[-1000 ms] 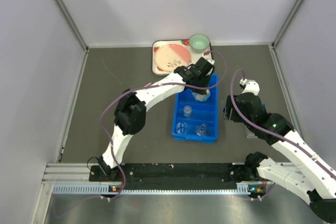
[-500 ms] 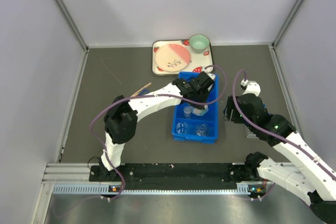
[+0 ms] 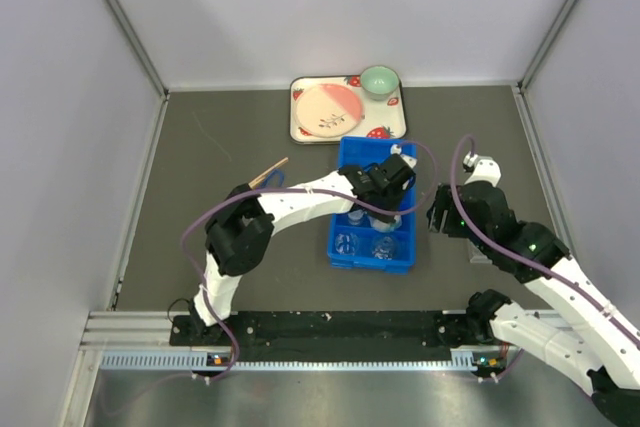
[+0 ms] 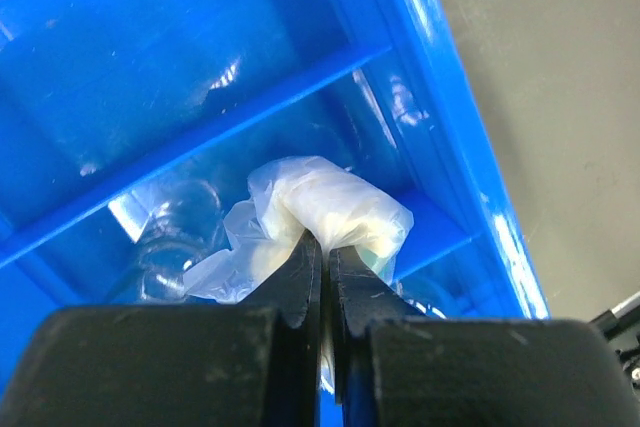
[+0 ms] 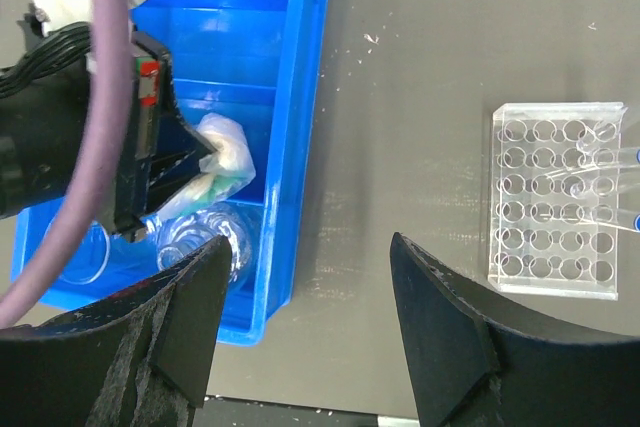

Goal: Organize the chemistry lab equipment

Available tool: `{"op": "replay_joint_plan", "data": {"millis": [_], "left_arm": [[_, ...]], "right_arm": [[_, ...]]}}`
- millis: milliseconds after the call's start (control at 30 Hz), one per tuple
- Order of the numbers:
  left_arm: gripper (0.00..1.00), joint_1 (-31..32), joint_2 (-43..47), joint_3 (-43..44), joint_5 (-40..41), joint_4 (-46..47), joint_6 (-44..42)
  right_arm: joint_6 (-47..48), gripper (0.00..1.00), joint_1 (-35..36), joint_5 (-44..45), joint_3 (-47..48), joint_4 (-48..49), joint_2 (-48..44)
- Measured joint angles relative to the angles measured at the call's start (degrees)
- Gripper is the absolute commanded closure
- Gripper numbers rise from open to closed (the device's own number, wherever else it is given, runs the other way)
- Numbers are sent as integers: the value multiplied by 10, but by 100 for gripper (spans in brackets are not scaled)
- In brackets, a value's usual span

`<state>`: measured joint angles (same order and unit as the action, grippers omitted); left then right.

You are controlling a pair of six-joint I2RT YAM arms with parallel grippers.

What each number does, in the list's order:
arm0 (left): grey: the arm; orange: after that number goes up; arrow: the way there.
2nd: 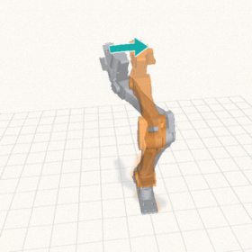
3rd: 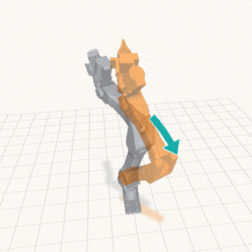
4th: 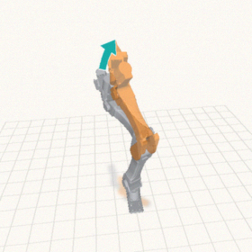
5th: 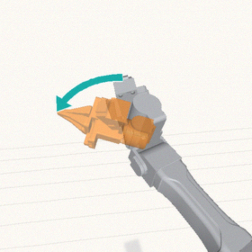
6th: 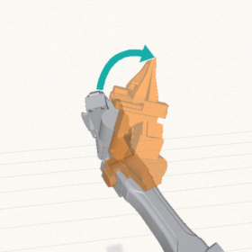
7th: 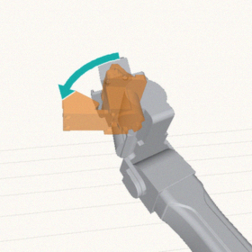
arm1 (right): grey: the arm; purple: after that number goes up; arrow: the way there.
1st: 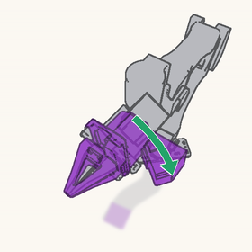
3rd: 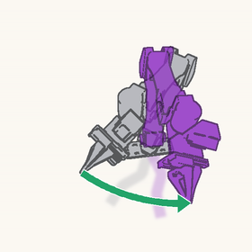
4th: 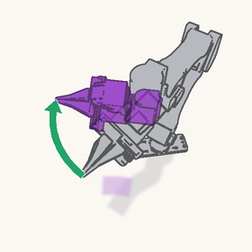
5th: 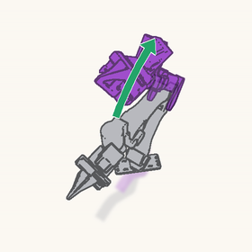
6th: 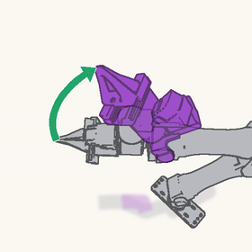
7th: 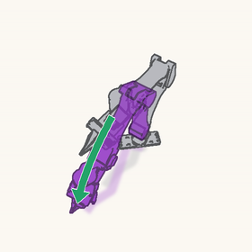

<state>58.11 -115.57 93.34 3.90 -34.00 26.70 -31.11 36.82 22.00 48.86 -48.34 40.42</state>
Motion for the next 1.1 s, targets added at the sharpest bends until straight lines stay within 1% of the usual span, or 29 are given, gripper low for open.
{"op": "replay_joint_plan", "data": {"millis": [133,200,367,433,467,567,600,667,700,767,833,1100], "left_arm": [[100,1,-31,25,-1,5,0],[98,1,-50,42,0,8,0],[98,1,-87,72,5,10,-5],[96,1,-97,79,7,10,-7],[86,1,-102,81,7,10,-7],[63,1,-109,82,7,10,-9],[50,1,-110,82,7,11,-9],[41,1,-110,82,8,11,-12],[34,1,-109,80,10,11,-11],[30,1,-109,78,10,11,-16],[28,1,-107,76,11,9,-20],[30,1,-75,78,21,-8,-43]], "right_arm": [[0,35,0,0,0,-7,-4],[0,35,0,0,0,-10,-5],[0,35,0,1,0,-11,-6],[0,35,0,1,0,-11,-6],[0,35,0,1,0,-12,-6],[0,34,0,1,0,-12,-6],[0,34,0,1,0,-12,-6],[0,34,0,1,0,-12,-6],[0,34,0,1,0,-12,-6],[0,34,0,1,0,-12,-6],[0,34,0,1,0,-12,-5],[1,34,0,1,13,-22,0]]}}
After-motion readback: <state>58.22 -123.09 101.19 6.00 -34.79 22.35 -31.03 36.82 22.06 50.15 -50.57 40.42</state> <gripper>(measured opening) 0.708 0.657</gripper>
